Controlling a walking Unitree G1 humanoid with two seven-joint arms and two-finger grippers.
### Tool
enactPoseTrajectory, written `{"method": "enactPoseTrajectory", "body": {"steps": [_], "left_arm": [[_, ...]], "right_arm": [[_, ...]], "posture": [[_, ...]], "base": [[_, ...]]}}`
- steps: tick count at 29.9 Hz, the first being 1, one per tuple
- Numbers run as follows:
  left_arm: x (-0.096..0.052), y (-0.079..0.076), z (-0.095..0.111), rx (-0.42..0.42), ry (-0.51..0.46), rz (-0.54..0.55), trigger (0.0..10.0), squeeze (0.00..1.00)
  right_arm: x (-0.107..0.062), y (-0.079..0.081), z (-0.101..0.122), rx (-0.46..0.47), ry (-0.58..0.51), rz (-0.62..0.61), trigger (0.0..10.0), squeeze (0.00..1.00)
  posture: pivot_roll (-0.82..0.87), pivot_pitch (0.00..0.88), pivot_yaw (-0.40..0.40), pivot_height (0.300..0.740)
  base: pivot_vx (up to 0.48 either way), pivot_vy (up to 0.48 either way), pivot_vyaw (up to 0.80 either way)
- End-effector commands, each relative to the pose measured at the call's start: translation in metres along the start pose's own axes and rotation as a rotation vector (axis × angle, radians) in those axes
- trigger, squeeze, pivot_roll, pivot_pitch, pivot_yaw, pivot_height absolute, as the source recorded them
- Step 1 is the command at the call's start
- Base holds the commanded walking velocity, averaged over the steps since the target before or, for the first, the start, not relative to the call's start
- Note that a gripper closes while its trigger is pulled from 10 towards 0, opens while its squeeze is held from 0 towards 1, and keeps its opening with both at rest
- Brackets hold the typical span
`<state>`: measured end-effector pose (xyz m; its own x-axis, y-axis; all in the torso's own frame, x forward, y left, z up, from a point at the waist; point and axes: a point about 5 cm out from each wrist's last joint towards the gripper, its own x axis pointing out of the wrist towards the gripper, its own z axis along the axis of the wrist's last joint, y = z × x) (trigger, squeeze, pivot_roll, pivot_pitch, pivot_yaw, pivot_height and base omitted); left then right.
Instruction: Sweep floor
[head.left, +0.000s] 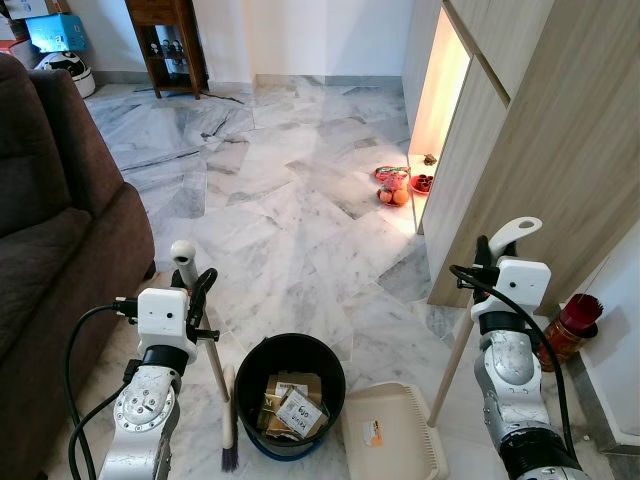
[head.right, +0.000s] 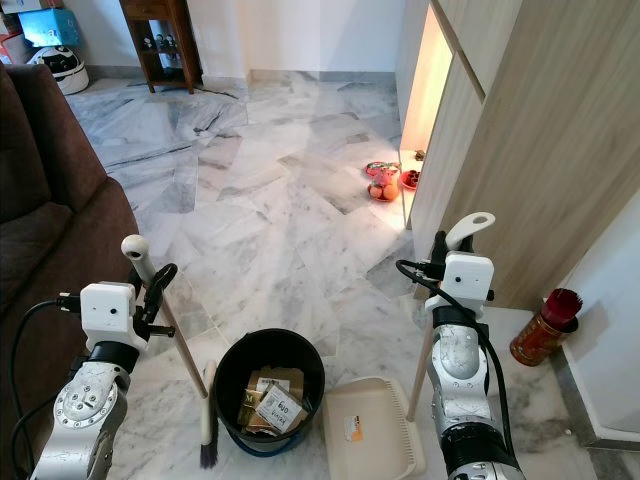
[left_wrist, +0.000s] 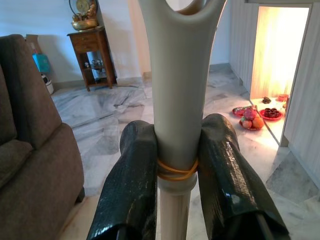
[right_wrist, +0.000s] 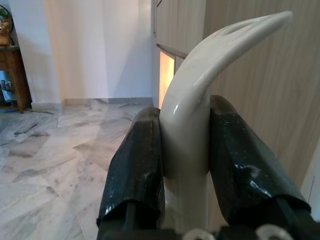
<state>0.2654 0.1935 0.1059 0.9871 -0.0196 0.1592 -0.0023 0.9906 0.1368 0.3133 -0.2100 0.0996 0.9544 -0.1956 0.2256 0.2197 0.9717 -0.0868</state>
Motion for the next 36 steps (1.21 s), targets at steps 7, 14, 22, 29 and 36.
{"method": "enactPoseTrajectory", "body": {"steps": [7,14,22,29,36], "left_arm": [[0.0007,-0.0029,0.0114,0.014,-0.052,-0.013,10.0,0.0],[0.0001,-0.0035,0.0112,0.013,-0.05,-0.015,10.0,0.0],[-0.0009,-0.0036,0.0109,0.013,-0.048,-0.014,10.0,0.0],[-0.0017,-0.0036,0.0104,0.013,-0.046,-0.013,10.0,0.0],[-0.0013,-0.0031,0.0101,0.013,-0.046,-0.013,10.0,0.0]], "right_arm": [[0.0019,0.0008,0.0047,0.017,-0.035,0.004,10.0,0.0],[0.001,0.0013,0.0052,0.018,-0.04,0.01,10.0,0.0],[0.0002,0.0027,0.0049,0.016,-0.04,0.021,10.0,0.0],[-0.0003,0.0037,0.0046,0.014,-0.04,0.027,10.0,0.0],[-0.0001,0.0047,0.0043,0.015,-0.039,0.028,10.0,0.0]], "posture": [[0.05,0.033,-0.019,0.74],[0.05,0.035,-0.019,0.74],[0.05,0.035,-0.022,0.74],[0.05,0.033,-0.024,0.74],[0.05,0.027,-0.022,0.74]], "base": [[0.0,0.0,0.0],[0.0,0.0,0.0],[-0.09,0.0,0.0],[-0.242,0.0,0.0],[-0.243,0.0,0.0]]}}
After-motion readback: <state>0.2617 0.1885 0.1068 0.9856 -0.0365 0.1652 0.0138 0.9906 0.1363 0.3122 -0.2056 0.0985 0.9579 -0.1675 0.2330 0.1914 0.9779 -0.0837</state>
